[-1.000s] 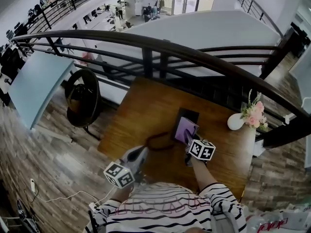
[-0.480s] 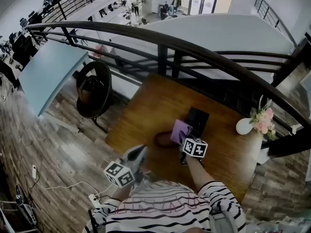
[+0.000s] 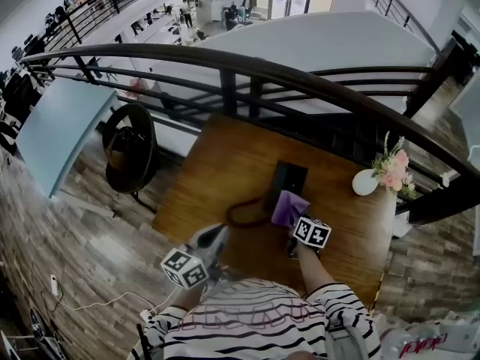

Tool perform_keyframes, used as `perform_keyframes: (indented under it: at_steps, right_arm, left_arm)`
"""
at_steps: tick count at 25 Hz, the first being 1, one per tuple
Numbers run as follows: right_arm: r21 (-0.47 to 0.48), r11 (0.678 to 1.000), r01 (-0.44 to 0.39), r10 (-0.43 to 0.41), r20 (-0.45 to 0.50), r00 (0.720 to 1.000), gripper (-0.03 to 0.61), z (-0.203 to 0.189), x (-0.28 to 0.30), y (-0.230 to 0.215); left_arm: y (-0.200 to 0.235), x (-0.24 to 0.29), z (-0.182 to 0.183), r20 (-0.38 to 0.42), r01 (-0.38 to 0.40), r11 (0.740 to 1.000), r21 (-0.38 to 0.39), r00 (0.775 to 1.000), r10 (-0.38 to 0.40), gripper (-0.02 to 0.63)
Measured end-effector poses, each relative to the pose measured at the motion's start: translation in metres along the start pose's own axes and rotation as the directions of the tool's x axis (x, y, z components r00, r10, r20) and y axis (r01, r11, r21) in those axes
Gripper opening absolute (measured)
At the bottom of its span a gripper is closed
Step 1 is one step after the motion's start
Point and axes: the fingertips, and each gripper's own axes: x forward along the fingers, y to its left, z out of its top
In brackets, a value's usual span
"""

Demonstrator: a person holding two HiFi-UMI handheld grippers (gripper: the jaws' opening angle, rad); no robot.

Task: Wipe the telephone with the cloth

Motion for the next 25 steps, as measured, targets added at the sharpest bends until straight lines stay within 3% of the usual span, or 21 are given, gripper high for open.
perform_keyframes:
  at_steps: [9, 12, 18, 25]
  right_arm:
    - [0.05, 0.991, 0.123, -0.125, 0.027, 0.992, 0.038, 0.008, -0.03, -0.052]
    - [0.066, 0.989, 0.13, -0.132, 0.039, 0.99, 0.038, 0.011, -0.038, -0.055]
    - [0.014, 1.0, 0.024, -0.025, 0.096, 0.995, 0.038, 0.03, -0.049, -0.019]
    - [-0.081, 0.993, -0.082, 0.095, 0.178, 0.979, 0.038, 0.057, -0.074, 0.043]
  left_arm:
    - [-0.012, 0.03, -0.006, -0.032, 0.088, 0.996, -0.001, 0.996, -0.088, 0.0]
    - [-0.014, 0.035, -0.007, -0.039, 0.104, 0.995, -0.001, 0.994, -0.104, 0.0]
    - [-0.02, 0.043, -0.006, -0.044, 0.134, 0.991, 0.011, 0.99, -0.134, 0.0]
    - [-0.025, 0.045, -0.001, -0.043, 0.169, 0.985, 0.021, 0.985, -0.168, 0.0]
